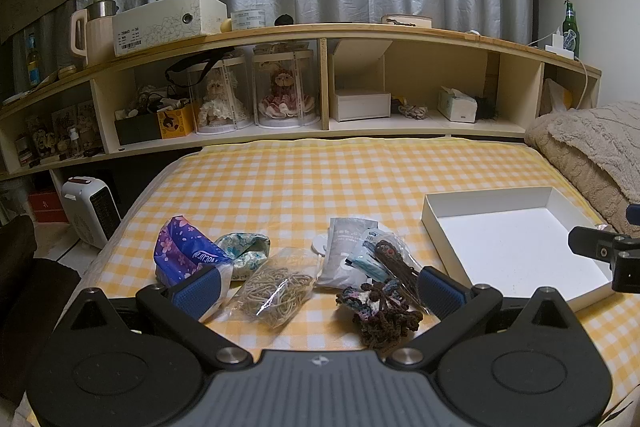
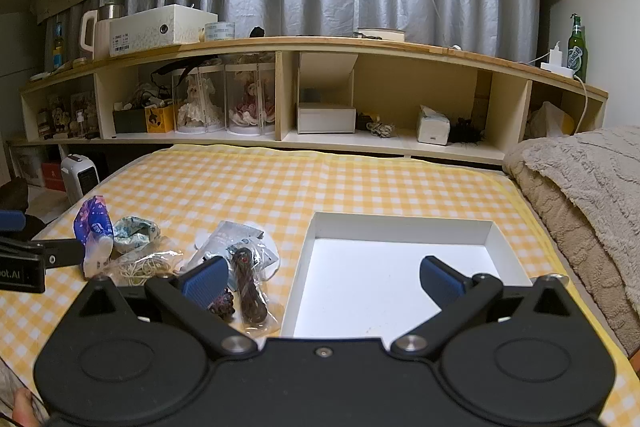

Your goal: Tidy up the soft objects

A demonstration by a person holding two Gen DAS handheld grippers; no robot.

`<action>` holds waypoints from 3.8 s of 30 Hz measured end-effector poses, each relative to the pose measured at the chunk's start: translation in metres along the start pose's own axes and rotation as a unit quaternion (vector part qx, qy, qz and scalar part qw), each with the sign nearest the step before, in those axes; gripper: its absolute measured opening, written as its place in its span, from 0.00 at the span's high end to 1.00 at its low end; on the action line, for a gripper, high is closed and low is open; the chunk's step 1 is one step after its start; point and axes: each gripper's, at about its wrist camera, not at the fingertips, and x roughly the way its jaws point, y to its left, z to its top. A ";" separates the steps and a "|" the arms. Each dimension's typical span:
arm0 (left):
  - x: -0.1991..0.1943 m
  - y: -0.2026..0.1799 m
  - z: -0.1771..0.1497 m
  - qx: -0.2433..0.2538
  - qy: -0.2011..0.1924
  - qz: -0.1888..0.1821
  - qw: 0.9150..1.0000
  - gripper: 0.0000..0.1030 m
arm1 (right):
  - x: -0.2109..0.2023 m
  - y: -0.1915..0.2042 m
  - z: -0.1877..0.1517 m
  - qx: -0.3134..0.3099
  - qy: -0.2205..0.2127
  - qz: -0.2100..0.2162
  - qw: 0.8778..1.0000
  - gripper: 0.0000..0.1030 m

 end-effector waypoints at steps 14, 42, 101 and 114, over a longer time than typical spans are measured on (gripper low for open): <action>0.000 0.000 0.000 0.000 0.000 0.000 1.000 0.00 | 0.000 0.000 0.000 -0.001 0.001 0.000 1.000 0.00; 0.003 -0.004 -0.005 0.003 0.001 0.005 1.000 0.00 | 0.000 0.002 0.002 -0.001 0.000 0.002 1.000 0.00; 0.226 0.207 -0.026 -0.476 0.196 0.099 0.852 0.01 | 0.163 0.077 -0.002 -0.028 0.101 0.192 0.976 0.02; 0.235 0.191 -0.004 -0.317 0.209 0.100 0.920 0.29 | 0.195 0.104 -0.038 -0.057 0.194 0.225 0.953 0.38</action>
